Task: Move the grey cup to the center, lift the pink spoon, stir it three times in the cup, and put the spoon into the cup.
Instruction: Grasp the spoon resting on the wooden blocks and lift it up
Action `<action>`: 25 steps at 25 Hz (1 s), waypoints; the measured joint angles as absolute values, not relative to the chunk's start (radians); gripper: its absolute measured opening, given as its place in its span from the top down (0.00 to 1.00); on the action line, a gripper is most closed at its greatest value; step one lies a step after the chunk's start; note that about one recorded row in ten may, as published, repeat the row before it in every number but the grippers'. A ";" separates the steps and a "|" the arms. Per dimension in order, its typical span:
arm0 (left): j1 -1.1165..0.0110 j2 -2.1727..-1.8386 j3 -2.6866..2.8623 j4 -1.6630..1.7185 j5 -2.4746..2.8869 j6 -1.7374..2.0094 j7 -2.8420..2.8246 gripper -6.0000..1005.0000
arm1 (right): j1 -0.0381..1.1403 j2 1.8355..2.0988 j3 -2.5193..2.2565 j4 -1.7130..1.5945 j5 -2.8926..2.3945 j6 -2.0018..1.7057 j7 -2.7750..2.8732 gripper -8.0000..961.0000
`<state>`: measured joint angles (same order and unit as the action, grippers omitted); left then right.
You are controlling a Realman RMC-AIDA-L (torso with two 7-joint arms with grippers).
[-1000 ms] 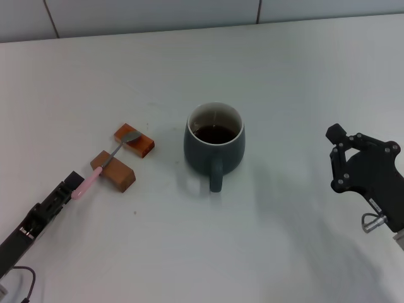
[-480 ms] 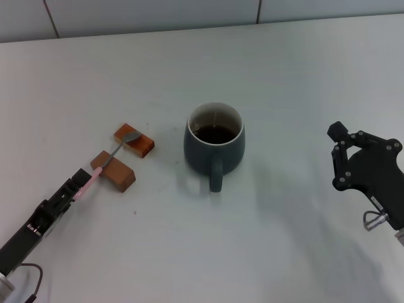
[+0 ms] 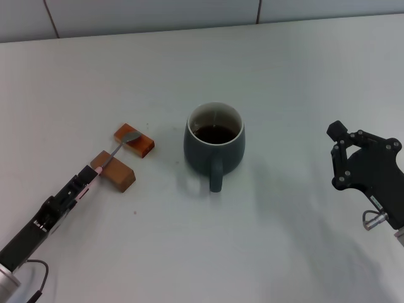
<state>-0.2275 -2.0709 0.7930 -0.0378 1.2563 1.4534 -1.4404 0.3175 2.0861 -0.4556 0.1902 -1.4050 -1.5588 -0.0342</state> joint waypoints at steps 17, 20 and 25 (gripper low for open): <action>-0.254 -2.074 0.794 -0.054 1.267 1.440 -1.481 0.32 | 0.316 2.086 -0.456 0.193 -1.407 -1.557 -0.034 0.99; -0.256 -2.074 0.795 -0.054 1.267 1.440 -1.498 0.32 | 0.317 2.086 -0.456 0.194 -1.407 -1.557 -0.034 0.99; -0.257 -2.074 0.792 -0.054 1.267 1.440 -1.518 0.32 | 0.315 2.086 -0.456 0.195 -1.407 -1.557 -0.034 0.99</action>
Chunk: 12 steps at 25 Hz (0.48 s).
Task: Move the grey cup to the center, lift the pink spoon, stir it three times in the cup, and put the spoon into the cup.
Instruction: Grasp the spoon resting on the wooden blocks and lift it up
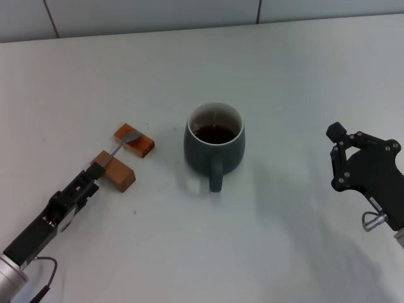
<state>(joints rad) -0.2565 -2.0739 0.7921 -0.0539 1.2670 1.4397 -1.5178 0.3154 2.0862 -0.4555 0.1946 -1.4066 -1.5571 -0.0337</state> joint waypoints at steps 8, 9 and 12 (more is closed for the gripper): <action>-0.256 -2.074 0.788 -0.054 1.267 1.435 -1.550 0.32 | 0.314 2.086 -0.456 0.196 -1.407 -1.561 -0.034 0.99; -0.256 -2.074 0.787 -0.054 1.267 1.433 -1.553 0.32 | 0.314 2.086 -0.456 0.196 -1.407 -1.561 -0.034 0.99; -0.260 -2.074 0.788 -0.054 1.267 1.429 -1.557 0.33 | 0.315 2.086 -0.456 0.196 -1.407 -1.563 -0.034 0.99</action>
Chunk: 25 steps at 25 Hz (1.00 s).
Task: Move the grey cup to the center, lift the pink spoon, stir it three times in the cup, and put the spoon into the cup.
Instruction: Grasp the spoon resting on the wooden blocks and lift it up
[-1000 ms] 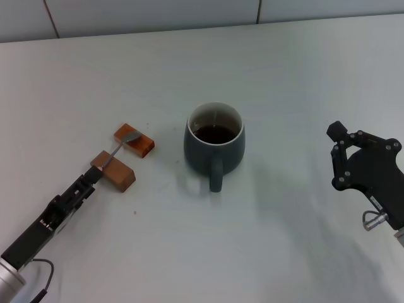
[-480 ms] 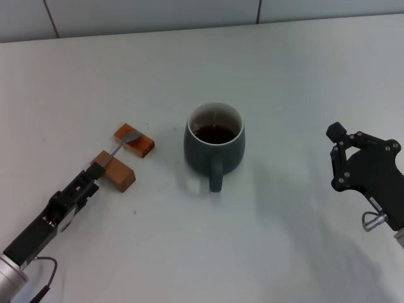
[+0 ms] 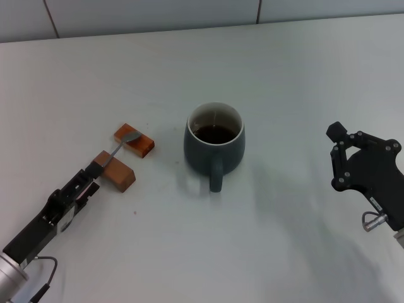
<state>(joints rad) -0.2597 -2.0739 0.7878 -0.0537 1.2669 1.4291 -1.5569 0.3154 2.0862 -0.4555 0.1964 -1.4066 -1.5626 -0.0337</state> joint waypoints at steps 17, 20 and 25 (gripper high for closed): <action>-0.274 -2.074 0.795 -0.077 1.267 1.413 -1.581 0.42 | 0.318 2.086 -0.456 0.194 -1.407 -1.561 -0.034 0.99; -0.277 -2.074 0.794 -0.092 1.267 1.410 -1.583 0.42 | 0.319 2.086 -0.456 0.192 -1.407 -1.561 -0.034 0.99; -0.278 -2.074 0.792 -0.094 1.267 1.410 -1.589 0.43 | 0.321 2.086 -0.456 0.190 -1.407 -1.559 -0.034 0.99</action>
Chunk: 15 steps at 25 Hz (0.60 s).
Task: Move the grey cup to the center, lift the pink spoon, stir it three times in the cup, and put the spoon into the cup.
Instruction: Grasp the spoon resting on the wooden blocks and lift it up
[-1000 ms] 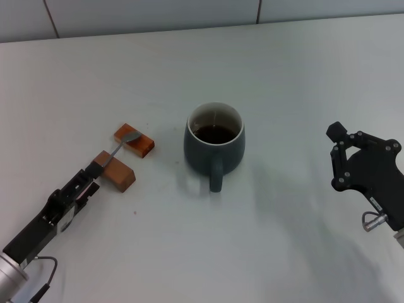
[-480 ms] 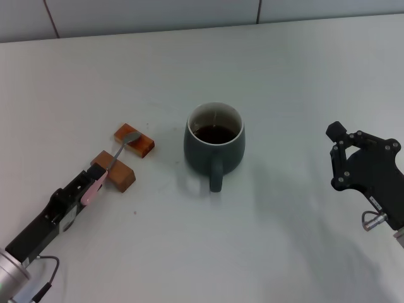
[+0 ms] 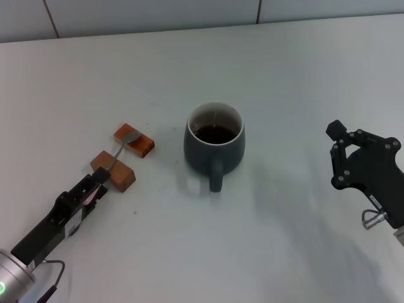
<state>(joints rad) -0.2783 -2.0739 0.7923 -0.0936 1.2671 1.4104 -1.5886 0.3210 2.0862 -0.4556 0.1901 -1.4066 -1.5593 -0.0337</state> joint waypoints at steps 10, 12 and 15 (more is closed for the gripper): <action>-0.287 -2.075 0.790 -0.094 1.267 1.405 -1.605 0.50 | 0.322 2.086 -0.456 0.190 -1.407 -1.558 -0.033 0.99; -0.287 -2.075 0.792 -0.094 1.267 1.404 -1.607 0.52 | 0.322 2.086 -0.456 0.190 -1.407 -1.558 -0.033 0.99; -0.288 -2.075 0.794 -0.099 1.267 1.396 -1.609 0.54 | 0.322 2.086 -0.457 0.190 -1.407 -1.557 -0.033 0.99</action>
<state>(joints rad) -0.2876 -2.0755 0.7943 -0.0988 1.2670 1.3959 -1.6087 0.3221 2.0860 -0.4568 0.1902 -1.4065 -1.5571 -0.0325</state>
